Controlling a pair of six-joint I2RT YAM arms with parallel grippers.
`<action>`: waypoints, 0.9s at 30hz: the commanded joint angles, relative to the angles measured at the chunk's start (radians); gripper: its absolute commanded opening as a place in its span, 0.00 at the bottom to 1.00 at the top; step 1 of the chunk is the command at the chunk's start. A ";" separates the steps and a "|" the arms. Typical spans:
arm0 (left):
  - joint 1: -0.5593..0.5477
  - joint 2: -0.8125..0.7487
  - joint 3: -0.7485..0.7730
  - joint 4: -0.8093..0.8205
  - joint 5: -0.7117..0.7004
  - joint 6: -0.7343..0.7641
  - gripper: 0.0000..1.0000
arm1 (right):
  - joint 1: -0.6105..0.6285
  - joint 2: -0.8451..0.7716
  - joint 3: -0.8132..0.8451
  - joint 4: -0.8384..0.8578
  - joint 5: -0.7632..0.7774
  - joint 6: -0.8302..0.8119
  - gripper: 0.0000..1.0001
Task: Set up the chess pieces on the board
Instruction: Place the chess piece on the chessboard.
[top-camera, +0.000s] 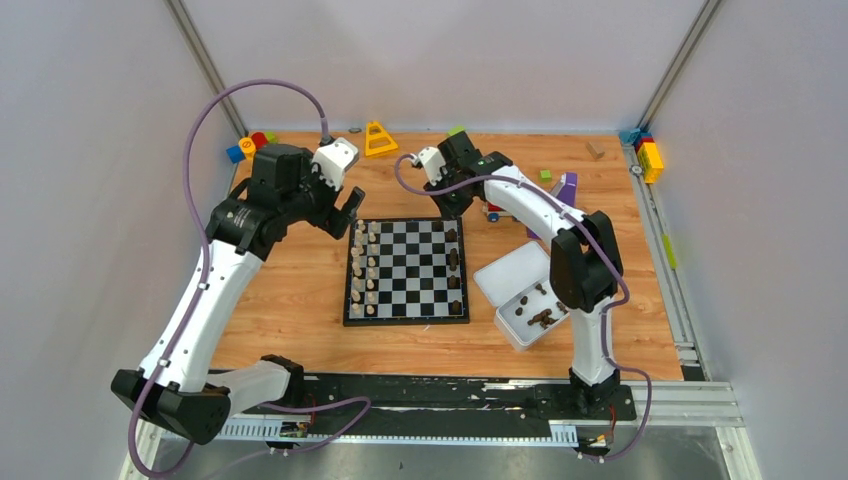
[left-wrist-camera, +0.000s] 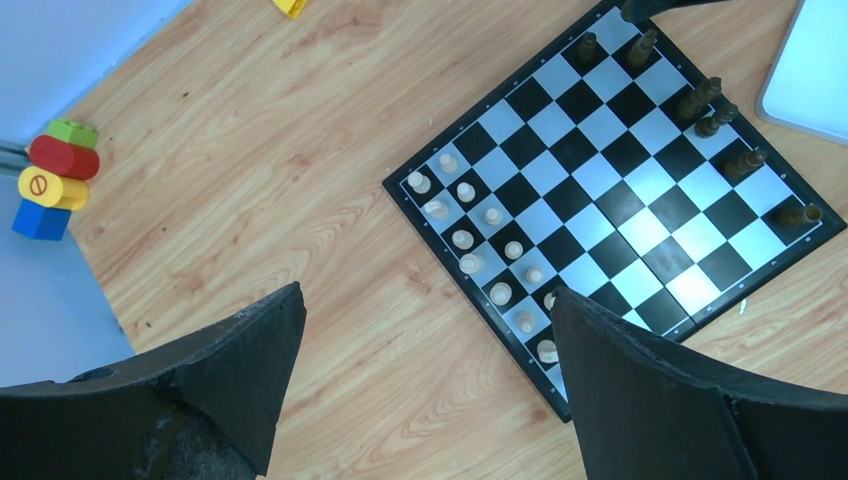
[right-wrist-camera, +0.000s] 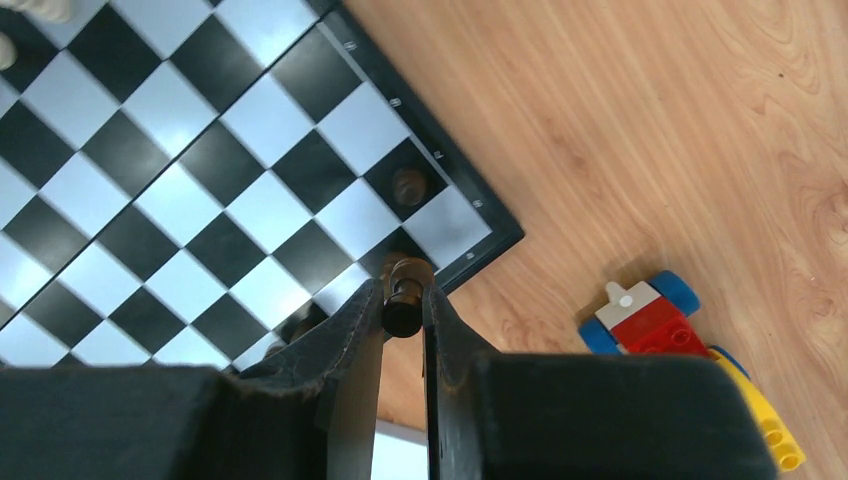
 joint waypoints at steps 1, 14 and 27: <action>0.010 -0.028 -0.004 0.043 0.020 -0.017 1.00 | -0.041 0.052 0.094 0.015 0.005 0.059 0.13; 0.011 -0.033 -0.016 0.049 0.030 -0.015 1.00 | -0.065 0.166 0.149 0.015 -0.027 0.054 0.13; 0.012 -0.036 -0.026 0.055 0.033 -0.012 1.00 | -0.065 0.189 0.136 0.003 -0.065 0.058 0.13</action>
